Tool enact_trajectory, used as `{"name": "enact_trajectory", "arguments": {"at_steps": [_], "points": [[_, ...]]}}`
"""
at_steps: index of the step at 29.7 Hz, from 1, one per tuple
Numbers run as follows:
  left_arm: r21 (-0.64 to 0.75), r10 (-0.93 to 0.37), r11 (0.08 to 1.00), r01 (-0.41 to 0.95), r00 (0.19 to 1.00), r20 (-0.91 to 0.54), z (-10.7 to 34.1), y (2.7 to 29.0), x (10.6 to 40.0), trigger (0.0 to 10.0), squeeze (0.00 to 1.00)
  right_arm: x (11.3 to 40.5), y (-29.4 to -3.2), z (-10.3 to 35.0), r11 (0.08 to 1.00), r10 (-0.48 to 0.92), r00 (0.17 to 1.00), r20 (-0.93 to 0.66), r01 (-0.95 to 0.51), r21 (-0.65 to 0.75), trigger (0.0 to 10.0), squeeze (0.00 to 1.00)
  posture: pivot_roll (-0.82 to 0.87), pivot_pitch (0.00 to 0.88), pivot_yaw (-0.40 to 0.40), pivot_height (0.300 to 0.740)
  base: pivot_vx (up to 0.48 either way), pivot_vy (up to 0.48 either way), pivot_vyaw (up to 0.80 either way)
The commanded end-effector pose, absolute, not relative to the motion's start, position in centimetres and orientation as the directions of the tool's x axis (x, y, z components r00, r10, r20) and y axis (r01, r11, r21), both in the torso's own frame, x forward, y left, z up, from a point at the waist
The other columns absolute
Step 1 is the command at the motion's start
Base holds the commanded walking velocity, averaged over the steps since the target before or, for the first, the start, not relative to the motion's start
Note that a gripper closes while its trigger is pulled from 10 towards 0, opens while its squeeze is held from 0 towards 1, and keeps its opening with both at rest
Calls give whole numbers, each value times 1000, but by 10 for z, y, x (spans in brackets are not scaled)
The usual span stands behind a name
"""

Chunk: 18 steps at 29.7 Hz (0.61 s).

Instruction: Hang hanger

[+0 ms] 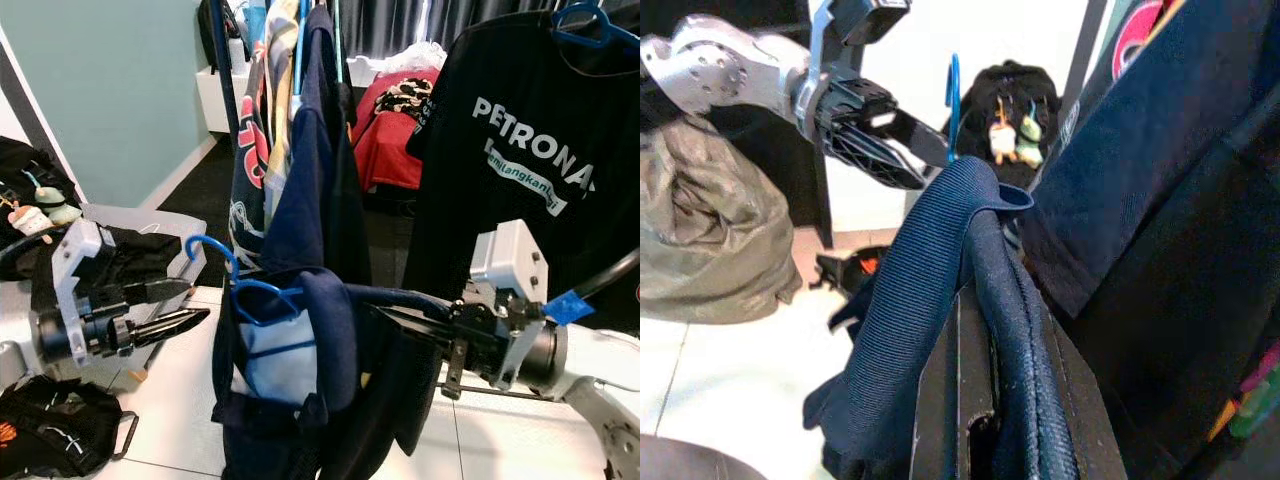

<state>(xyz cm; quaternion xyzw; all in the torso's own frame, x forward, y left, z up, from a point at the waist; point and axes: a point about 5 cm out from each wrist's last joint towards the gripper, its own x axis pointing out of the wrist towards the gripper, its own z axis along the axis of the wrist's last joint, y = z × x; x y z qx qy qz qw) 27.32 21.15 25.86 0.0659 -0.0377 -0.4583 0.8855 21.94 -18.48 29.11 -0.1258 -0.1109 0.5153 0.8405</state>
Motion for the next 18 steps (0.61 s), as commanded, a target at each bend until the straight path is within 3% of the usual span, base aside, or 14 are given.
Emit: {"name": "enact_trajectory", "arguments": {"at_steps": [1, 8, 18], "points": [[135, -824, 561, 816, 567, -5, 255, 209, 272, 10000, 0, 217, -182, 295, 419, 905, 416, 86, -841, -341, 10000, 0, -75, 162, -4, 740, 0, 0, 0], [200, -872, 477, 856, 489, -13, 269, 193, 281, 10000, 0, 216, -176, 307, 369, 929, 343, 138, -866, -337, 10000, 0, -88, 144, 22, 740, 0, 0, 0], [274, -824, 550, 789, 566, 26, 296, 207, 298, 10000, 0, 214, -175, 310, 286, 958, 273, 88, -896, -340, 10000, 0, -96, 133, 26, 740, 0, 0, 0]]}}
